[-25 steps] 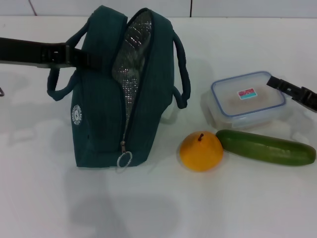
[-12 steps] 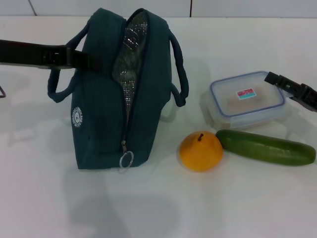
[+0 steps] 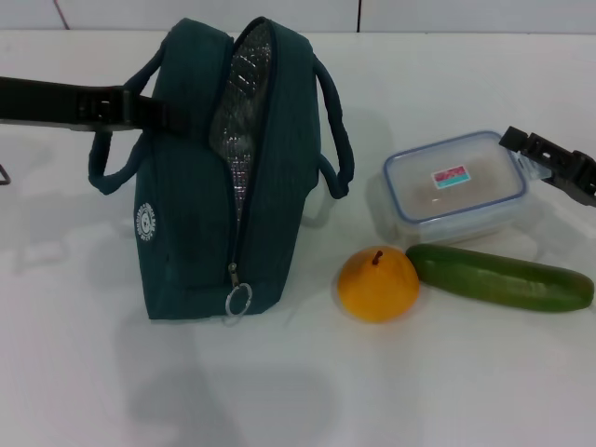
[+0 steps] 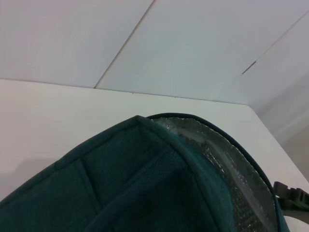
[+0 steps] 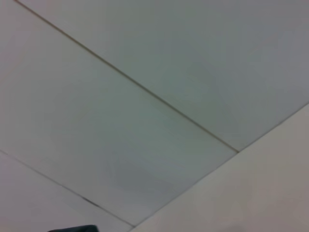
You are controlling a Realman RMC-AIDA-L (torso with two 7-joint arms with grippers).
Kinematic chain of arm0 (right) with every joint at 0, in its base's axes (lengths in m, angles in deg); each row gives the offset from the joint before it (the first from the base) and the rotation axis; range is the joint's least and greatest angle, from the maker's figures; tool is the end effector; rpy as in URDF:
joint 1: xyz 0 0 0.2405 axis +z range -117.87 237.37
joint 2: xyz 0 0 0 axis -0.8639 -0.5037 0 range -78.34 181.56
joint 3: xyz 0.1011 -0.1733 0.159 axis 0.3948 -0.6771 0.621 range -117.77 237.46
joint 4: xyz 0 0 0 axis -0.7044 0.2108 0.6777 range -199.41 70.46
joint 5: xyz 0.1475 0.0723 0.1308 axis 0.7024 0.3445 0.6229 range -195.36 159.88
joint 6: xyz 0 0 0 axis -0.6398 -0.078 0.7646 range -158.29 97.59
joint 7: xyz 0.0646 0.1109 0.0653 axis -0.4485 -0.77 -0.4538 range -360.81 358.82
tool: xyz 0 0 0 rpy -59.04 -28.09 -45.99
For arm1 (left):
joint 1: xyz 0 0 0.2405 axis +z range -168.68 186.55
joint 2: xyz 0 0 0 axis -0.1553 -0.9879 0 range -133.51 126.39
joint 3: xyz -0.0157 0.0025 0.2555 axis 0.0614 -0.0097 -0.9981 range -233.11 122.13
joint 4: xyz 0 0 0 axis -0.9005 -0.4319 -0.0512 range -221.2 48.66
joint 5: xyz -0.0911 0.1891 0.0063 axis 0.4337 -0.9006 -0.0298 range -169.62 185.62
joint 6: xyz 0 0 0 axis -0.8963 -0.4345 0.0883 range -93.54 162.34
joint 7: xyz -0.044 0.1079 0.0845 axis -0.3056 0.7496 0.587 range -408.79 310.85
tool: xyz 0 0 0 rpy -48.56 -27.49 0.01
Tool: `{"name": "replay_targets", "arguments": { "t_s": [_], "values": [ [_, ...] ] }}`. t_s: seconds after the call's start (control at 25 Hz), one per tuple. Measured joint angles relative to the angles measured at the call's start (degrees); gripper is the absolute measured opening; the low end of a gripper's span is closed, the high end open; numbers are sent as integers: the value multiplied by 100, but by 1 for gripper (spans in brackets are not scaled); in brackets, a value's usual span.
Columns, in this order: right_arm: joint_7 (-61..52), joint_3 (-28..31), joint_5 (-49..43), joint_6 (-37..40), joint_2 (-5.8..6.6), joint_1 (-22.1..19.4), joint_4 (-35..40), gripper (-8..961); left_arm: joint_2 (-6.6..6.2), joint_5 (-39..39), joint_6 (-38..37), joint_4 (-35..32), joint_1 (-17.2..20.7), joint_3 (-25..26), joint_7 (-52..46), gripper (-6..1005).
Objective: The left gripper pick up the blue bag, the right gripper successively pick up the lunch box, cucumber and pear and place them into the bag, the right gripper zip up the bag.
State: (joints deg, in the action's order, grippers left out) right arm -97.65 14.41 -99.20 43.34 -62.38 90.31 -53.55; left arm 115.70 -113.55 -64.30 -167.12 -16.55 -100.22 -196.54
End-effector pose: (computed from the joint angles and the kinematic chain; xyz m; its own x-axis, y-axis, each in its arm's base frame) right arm 0.3010 0.3450 -0.0076 0.0651 -0.6265 -0.7767 -0.9133 -0.3511 0.2066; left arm -0.2102 0.3313 0.0983 0.4294 0.7923 0.4335 0.8925 -0.4458 -0.0694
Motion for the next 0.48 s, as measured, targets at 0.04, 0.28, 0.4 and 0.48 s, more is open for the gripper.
{"name": "replay_targets", "arguments": {
  "t_s": [0.04,0.28,0.4,0.48],
  "values": [
    [0,0,0,0,0,0,0,840,0,0,0,0,0,0,0,49],
    [-102,-6,0,105,-48,57,9,839,0,0,0,6,0,0,7,50],
    [-135,-10,0,113,-51,64,17,838,0,0,3,7,0,0,19,50],
    [-152,-23,-1,112,-57,84,16,789,0,-1,8,7,0,0,51,50]
  ]
}}
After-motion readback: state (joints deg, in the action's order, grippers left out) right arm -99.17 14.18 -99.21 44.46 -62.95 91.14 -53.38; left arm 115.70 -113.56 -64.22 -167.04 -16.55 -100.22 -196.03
